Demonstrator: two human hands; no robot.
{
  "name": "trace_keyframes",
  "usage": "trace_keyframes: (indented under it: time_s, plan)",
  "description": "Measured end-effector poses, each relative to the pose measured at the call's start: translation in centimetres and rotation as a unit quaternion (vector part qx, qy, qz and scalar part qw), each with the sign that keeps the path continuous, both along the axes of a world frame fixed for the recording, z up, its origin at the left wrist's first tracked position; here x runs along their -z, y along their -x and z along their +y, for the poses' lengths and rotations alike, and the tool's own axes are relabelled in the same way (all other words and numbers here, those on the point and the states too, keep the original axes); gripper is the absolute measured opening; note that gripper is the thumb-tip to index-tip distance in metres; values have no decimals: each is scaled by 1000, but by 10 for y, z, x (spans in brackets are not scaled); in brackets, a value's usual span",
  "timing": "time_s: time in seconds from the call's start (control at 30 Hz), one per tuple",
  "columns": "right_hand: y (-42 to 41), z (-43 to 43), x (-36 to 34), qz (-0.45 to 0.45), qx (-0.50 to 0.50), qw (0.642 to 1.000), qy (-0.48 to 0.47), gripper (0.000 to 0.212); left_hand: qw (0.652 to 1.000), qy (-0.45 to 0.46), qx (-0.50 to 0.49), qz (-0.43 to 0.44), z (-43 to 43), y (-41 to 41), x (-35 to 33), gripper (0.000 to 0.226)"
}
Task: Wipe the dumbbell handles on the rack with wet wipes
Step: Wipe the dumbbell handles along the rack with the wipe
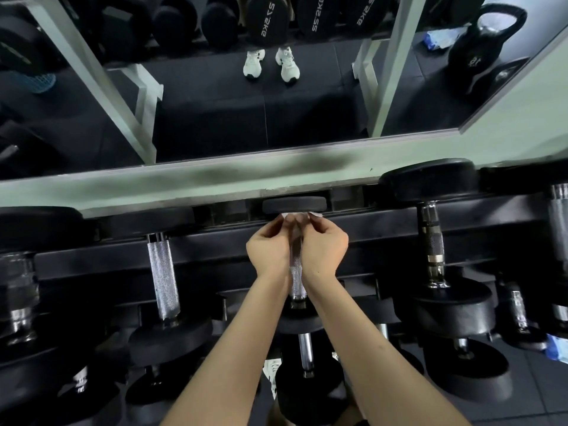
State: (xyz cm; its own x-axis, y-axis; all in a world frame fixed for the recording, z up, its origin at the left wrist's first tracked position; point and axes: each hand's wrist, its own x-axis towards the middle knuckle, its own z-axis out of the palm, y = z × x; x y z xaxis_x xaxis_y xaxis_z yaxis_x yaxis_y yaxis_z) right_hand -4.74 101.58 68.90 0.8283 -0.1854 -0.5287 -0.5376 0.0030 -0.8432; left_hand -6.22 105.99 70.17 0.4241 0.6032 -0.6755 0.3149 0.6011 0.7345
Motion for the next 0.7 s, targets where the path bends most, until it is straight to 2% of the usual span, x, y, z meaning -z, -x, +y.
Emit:
trace_keyframes:
  time_s: [0.23, 0.4, 0.5, 0.7]
  plan:
    - [0, -7, 8, 23, -2, 999, -28, 13, 999, 30, 43, 11, 9, 2, 4, 24]
    - [4, -12, 12, 14, -44, 998, -40, 10, 996, -18, 89, 4, 11, 8, 10, 28]
    - [19, -28, 16, 21, -71, 997, -34, 10, 992, -34, 119, -27, 5, 26, 14, 21]
    - [21, -35, 16, 26, -107, 994, -16, 21, 988, -66, 137, -40, 4, 38, 22, 26]
